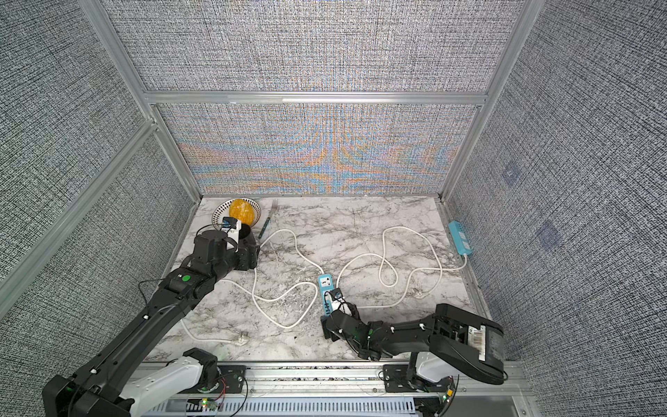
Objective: Wrap the cord around the power strip
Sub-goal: Pick up the power strip from the center of the board.
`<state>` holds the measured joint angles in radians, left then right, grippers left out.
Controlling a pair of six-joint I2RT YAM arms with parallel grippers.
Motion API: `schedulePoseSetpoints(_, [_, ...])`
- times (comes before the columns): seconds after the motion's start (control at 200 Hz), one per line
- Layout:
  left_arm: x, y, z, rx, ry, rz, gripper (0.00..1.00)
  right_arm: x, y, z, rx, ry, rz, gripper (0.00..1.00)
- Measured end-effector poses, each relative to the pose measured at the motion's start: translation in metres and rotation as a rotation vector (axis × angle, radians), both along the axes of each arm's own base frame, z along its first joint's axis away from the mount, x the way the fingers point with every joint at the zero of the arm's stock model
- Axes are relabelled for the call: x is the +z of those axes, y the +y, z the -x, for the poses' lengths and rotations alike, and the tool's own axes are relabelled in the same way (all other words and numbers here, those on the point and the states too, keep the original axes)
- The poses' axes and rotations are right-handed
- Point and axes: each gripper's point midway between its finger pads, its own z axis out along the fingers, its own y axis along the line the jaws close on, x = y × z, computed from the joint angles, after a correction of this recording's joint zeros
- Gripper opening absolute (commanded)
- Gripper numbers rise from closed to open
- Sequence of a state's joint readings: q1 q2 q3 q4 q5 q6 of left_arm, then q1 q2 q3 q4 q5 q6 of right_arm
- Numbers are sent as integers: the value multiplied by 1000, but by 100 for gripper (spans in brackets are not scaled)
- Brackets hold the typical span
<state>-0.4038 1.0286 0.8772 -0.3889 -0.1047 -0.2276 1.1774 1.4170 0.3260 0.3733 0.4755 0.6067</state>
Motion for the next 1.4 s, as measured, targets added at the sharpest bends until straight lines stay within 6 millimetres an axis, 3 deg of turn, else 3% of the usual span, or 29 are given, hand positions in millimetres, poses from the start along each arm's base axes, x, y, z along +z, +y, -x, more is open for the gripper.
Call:
schedulePoseSetpoints(0.3, [10, -2, -5, -19, -17, -30, 81, -5, -1, -15, -64, -141, -21, 86])
schedulePoseSetpoints(0.751, [-2, -2, -9, -24, 19, -78, 81, -14, 10, -22, -114, -278, -22, 81])
schedulePoseSetpoints(0.946, [-4, -2, -11, -26, 26, -84, 81, -13, 8, -26, -146, -314, -42, 70])
schedulePoseSetpoints(1.176, [-4, -3, -12, -29, 26, -87, 81, -13, 12, -24, -141, -327, -43, 48])
schedulePoseSetpoints(1.396, [-4, -5, -12, -39, 26, -91, 81, -6, 13, -16, -107, -295, -50, 33])
